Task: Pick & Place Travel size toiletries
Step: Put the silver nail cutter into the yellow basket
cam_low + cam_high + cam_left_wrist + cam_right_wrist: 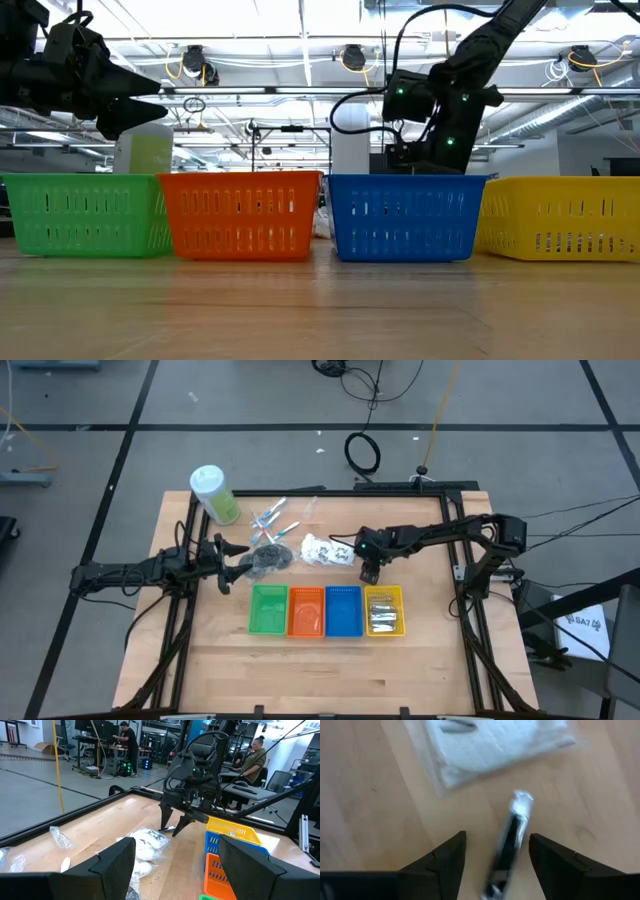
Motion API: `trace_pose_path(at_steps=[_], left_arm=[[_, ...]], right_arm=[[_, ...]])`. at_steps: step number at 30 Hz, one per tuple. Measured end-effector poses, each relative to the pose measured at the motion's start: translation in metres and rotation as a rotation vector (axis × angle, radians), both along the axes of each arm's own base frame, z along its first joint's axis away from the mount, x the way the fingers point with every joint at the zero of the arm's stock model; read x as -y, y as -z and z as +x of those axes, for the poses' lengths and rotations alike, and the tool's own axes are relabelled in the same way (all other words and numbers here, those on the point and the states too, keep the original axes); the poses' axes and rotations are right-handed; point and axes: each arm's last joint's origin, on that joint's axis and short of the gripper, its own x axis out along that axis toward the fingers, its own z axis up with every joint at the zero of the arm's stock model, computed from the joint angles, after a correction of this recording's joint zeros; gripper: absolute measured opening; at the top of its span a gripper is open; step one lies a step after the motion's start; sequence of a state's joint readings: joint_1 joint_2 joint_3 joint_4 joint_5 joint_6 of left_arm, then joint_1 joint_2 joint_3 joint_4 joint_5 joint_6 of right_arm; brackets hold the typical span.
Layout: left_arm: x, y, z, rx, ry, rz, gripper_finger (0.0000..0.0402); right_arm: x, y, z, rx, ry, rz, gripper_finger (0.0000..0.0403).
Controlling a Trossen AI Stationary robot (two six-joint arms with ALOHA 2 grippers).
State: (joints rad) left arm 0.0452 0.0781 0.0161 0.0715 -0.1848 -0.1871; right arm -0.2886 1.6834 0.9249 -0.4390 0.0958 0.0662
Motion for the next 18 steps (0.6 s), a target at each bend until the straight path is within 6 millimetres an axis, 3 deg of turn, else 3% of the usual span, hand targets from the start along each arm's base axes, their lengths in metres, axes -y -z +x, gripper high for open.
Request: trace_pose_path(at_steps=[7,18], left_arm=[[0.000,0.000,0.000,0.000,0.000,0.000,0.0280],[0.000,0.000,0.000,0.000,0.000,0.000,0.0280]], right_arm=[[0.008,-0.005,-0.015,-0.090,0.049,-0.006,0.0205],[0.010,-0.006,-0.014,-0.055,0.005,0.024,0.0193]])
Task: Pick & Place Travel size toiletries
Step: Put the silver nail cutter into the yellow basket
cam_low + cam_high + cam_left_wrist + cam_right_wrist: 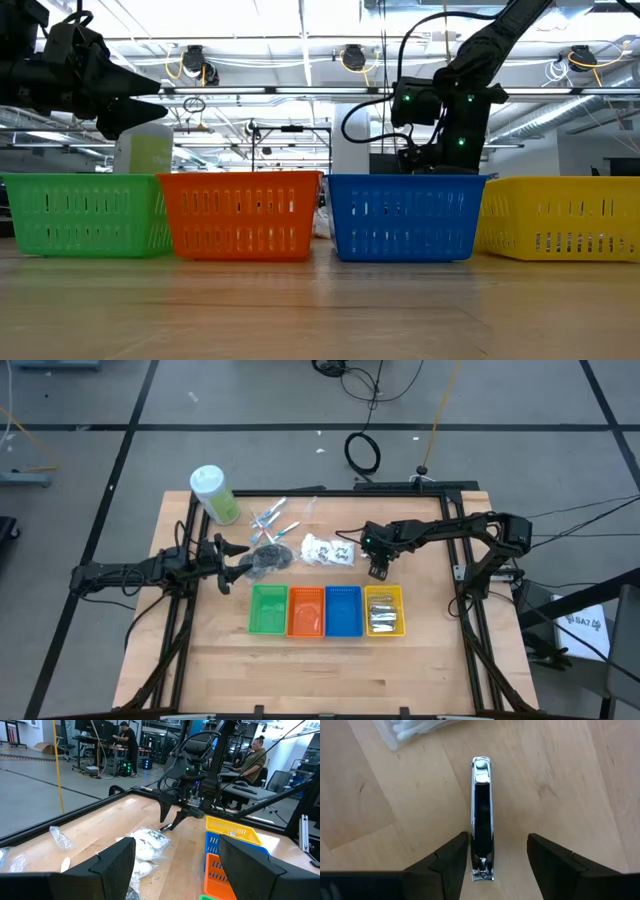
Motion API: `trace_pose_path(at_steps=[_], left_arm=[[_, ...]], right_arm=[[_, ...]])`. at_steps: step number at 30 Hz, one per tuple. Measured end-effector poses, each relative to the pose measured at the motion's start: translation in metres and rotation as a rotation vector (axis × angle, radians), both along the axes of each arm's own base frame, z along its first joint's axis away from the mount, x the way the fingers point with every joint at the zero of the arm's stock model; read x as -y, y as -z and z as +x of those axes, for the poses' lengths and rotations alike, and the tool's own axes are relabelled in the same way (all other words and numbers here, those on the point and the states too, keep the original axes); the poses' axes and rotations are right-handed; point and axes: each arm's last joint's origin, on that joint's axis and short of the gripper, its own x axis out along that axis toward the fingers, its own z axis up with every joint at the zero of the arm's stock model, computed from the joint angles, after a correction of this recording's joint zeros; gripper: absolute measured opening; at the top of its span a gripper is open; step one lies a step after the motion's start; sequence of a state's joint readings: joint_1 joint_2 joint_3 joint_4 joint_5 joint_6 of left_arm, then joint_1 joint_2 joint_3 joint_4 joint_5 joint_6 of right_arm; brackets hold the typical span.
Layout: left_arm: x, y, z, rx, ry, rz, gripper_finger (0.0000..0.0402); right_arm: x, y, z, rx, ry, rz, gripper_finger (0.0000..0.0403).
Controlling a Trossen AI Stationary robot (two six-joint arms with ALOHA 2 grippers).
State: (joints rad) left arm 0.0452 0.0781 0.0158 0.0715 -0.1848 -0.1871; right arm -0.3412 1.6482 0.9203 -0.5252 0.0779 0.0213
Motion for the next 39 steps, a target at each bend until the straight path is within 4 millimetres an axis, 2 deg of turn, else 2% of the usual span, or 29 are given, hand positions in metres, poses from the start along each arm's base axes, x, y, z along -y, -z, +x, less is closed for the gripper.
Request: trace_pose_path(at_steps=[6,17,22,27,33,39], left_arm=[[0.0000,-0.0001,0.0000,0.000,0.000,0.000,0.0280],[0.0000,-0.0001,0.0000,0.000,0.000,0.000,0.0280],[0.0000,-0.0001,0.0000,0.000,0.000,0.000,0.0280],[0.0000,-0.0001,0.0000,0.000,0.000,0.000,0.0280],[0.0000,-0.0001,0.0000,0.000,0.000,0.000,0.0280],[0.0000,0.0000,0.0000,0.000,0.000,0.000,0.0280]], right_arm=[[-0.0001,0.0001,-0.0001,0.000,-0.001,0.003,0.0163],[-0.0002,0.0000,0.0001,0.001,-0.013,0.001,0.0041],[-0.0002,-0.0001,0.0001,0.000,-0.020,-0.001,0.0038],[-0.0002,-0.0001,0.0001,0.000,-0.020,-0.001,0.0057],[-0.0002,-0.0001,0.0001,0.000,-0.021,-0.001,0.0039],[-0.0002,-0.0001,0.0001,-0.001,-0.027,-0.002,0.0045]])
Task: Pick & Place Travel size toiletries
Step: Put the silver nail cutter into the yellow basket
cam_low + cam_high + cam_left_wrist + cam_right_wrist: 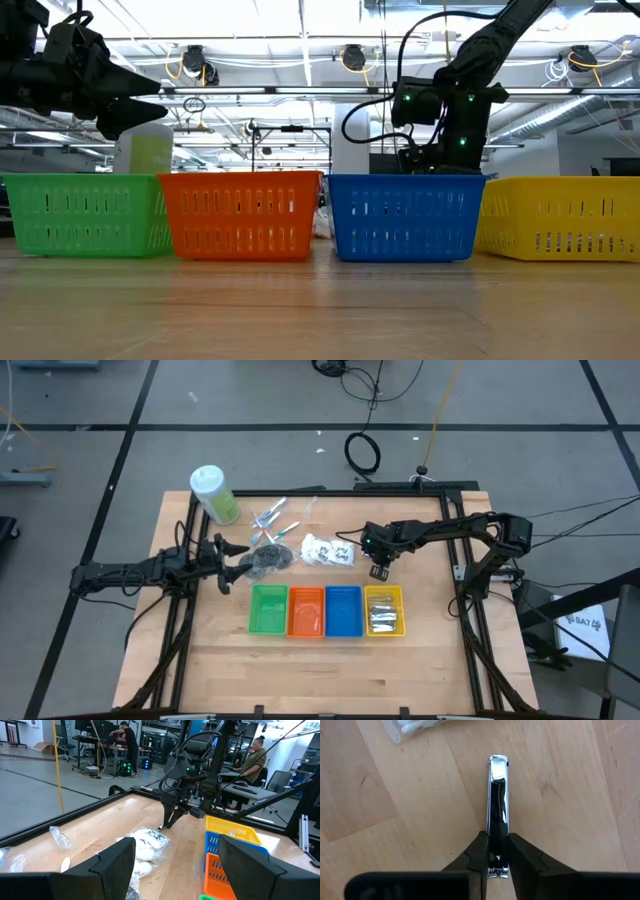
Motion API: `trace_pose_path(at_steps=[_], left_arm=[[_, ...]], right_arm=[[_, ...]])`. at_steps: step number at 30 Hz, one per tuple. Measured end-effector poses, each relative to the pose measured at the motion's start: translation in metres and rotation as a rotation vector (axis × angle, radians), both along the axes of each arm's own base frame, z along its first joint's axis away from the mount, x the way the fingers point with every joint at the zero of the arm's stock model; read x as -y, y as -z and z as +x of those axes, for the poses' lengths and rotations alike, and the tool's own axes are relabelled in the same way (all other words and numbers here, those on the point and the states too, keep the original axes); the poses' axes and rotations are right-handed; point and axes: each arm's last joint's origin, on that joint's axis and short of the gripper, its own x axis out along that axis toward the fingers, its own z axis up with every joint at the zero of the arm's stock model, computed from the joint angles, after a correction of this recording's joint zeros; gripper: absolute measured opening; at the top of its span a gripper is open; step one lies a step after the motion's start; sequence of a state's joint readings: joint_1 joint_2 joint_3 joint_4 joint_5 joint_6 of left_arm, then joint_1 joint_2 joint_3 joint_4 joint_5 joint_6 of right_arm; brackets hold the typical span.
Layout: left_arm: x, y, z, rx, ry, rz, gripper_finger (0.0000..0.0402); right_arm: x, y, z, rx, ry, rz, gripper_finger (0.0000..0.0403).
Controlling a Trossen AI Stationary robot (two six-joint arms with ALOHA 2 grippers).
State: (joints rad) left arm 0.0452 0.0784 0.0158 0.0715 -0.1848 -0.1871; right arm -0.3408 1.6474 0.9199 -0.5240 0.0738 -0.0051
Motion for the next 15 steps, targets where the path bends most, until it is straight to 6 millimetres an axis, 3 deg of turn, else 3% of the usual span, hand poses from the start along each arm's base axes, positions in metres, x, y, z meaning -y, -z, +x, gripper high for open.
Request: trace_pose_path(at_steps=[10,15], left_arm=[[0.000,0.000,0.000,0.000,0.000,0.000,0.0280],[0.000,0.000,0.000,0.000,0.000,0.000,0.0280]], right_arm=[[-0.001,0.000,0.001,0.002,-0.025,-0.006,0.0042],[-0.006,-0.013,-0.002,0.037,-0.049,-0.025,0.0042]])
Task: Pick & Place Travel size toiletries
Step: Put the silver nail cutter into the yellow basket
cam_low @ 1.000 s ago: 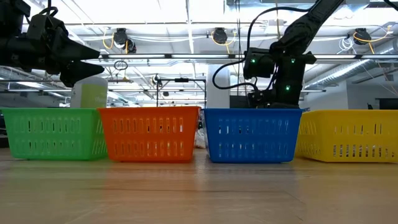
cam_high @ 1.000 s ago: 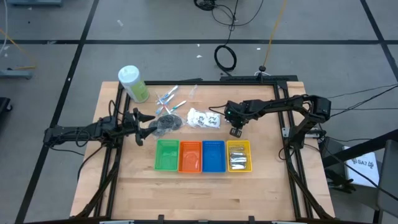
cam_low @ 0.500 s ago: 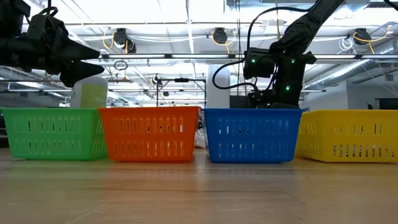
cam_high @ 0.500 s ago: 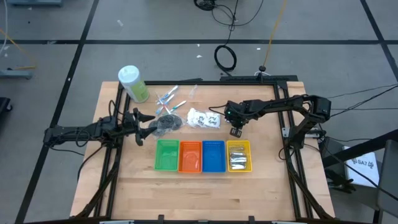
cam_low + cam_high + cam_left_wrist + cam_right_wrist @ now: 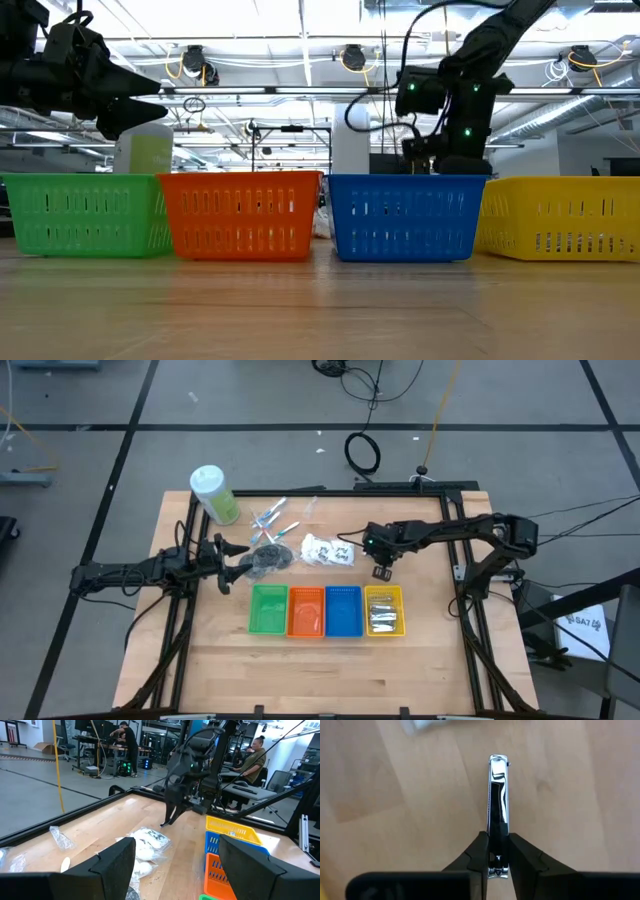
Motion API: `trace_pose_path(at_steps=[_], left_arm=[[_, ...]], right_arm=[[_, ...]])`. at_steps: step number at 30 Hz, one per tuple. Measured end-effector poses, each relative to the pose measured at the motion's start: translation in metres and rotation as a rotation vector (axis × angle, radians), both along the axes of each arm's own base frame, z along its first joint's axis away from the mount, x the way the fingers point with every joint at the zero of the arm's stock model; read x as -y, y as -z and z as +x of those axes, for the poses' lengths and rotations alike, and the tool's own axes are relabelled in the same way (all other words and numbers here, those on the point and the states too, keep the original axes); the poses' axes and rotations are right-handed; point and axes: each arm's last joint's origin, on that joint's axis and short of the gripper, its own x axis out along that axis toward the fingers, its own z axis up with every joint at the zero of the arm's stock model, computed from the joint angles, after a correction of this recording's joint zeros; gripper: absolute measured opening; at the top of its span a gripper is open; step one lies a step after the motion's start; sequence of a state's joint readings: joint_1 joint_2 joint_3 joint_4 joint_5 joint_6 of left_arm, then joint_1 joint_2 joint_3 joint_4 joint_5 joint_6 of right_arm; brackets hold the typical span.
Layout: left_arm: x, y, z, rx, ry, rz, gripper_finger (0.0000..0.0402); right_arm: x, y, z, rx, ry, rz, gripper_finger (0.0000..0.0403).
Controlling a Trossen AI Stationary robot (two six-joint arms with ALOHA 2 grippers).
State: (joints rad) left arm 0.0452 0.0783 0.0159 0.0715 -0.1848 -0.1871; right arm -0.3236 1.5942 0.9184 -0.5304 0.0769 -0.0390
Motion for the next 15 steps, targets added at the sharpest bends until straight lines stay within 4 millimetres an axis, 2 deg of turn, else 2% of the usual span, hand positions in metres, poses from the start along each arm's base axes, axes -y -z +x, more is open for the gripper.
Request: trace_pose_path(at_steps=[9,15], left_arm=[[0.000,0.000,0.000,0.000,0.000,0.000,0.0280],[0.000,0.000,0.000,0.000,0.000,0.000,0.0280]], right_arm=[[-0.004,-0.039,-0.012,0.138,0.011,-0.043,0.0042],[-0.005,-0.046,-0.015,0.161,0.017,-0.047,0.0042]])
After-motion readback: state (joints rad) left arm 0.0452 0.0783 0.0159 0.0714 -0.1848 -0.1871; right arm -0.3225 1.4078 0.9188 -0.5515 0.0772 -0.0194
